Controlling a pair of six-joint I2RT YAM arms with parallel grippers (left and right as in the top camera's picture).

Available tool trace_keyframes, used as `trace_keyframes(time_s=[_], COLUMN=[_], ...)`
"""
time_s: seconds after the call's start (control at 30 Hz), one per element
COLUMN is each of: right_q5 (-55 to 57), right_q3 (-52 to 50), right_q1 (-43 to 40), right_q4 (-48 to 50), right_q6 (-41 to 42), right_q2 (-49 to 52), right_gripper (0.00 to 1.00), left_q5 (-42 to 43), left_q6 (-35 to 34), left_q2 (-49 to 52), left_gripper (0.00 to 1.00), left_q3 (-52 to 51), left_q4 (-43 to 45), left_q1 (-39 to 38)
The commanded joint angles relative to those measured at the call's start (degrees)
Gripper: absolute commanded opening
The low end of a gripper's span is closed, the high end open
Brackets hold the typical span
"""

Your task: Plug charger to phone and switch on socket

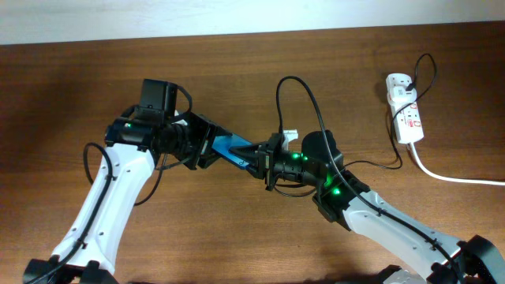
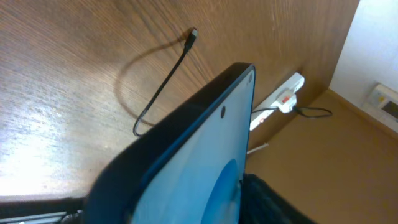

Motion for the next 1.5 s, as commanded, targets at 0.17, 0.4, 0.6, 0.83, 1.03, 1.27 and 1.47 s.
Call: trace_keyframes(time_s=[0.17, 0.4, 0.6, 0.83, 1.03, 1.27, 1.47], right_q5=[0.7, 0.7, 0.7, 0.8, 8.4, 14.8, 15.2], right_q3=[0.9, 0.9, 0.9, 0.9, 0.9, 0.9, 2.0], right_q1=[0.2, 0.2, 0.2, 0.2, 0.0, -4.7, -14.6], right_q4=[1.0, 1.0, 1.0, 0.0, -11.0, -18.4, -30.0], right_q6=[0.1, 0.1, 0.1, -7.8, -43.3, -63.5, -70.9], right_q2=[-1.4, -1.4, -1.4, -1.4, -1.4, -1.4, -1.4], right_gripper=[0.05, 0.20, 0.36, 0.59, 0.77, 0.99, 0.99], left_q5=[-2.3, -2.3, -2.3, -15.1, -20.1, -4.8, 20.2], left_q6=[-0.3, -3.3, -5.7, 1.1, 13.3, 26.1, 28.7], left_q2=[0.4, 0.4, 0.4, 0.4, 0.4, 7.4, 19.4], left_gripper=[0.21, 0.00, 0.00, 0.00, 0.00, 0.00, 0.00], left_q3=[-0.4, -0.4, -0.4, -0.4, -0.4, -0.4, -0.4], left_q4=[0.9, 2.0, 2.7, 4.7, 4.7, 7.0, 20.0], left_q1=[-0.6, -0.6, -0.6, -0.5, 2.1, 7.4, 7.8])
